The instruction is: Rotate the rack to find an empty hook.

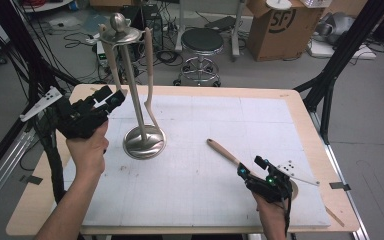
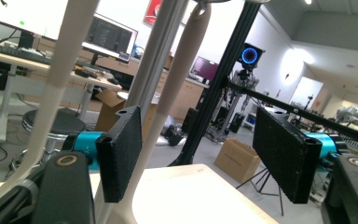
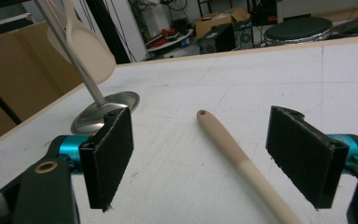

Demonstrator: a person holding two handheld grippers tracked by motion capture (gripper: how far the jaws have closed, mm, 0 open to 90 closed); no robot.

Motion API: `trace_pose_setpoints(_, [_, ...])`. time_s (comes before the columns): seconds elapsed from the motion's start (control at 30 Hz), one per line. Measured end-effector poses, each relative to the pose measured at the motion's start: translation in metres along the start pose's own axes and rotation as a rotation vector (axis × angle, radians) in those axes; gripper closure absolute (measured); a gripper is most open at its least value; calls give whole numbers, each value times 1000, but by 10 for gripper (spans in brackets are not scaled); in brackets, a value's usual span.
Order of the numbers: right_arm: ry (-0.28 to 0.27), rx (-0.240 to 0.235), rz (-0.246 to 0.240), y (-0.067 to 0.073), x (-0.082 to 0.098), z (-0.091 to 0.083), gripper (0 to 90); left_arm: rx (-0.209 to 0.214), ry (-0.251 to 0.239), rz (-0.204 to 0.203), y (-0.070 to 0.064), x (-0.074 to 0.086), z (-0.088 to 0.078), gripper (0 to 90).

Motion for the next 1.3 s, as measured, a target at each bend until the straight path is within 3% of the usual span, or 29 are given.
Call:
trace_pose_setpoints(0.33, [5, -3, -8, 1, 1, 2, 224, 2, 4, 7, 2, 15, -12, 314])
trace_pose_setpoints(0.47, [2, -3, -12, 1, 1, 2, 224, 12, 29, 7, 5, 23, -14, 303])
trace_pose_setpoints(0.57, [4, -1, -10, 1, 1, 2, 224, 19, 30, -15, 11, 33, -17, 292])
trace_pose_setpoints(0.93, [6, 1, -9, 0, 1, 1, 224, -6, 72, -37, 19, 77, -36, 294])
trace_pose_setpoints(1.3, [11, 0, -14, 1, 2, 3, 224, -20, 83, -17, 19, 94, -52, 296])
Point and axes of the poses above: each handheld gripper's, and its own axes: z roughly forward along the jaws, x roughly out of its underside, y roughly to its left, the point moved 1 cm from there along z, roughly forward along the jaws, and after that the axes turned 2 degrees about x, right-handed, at the moved point
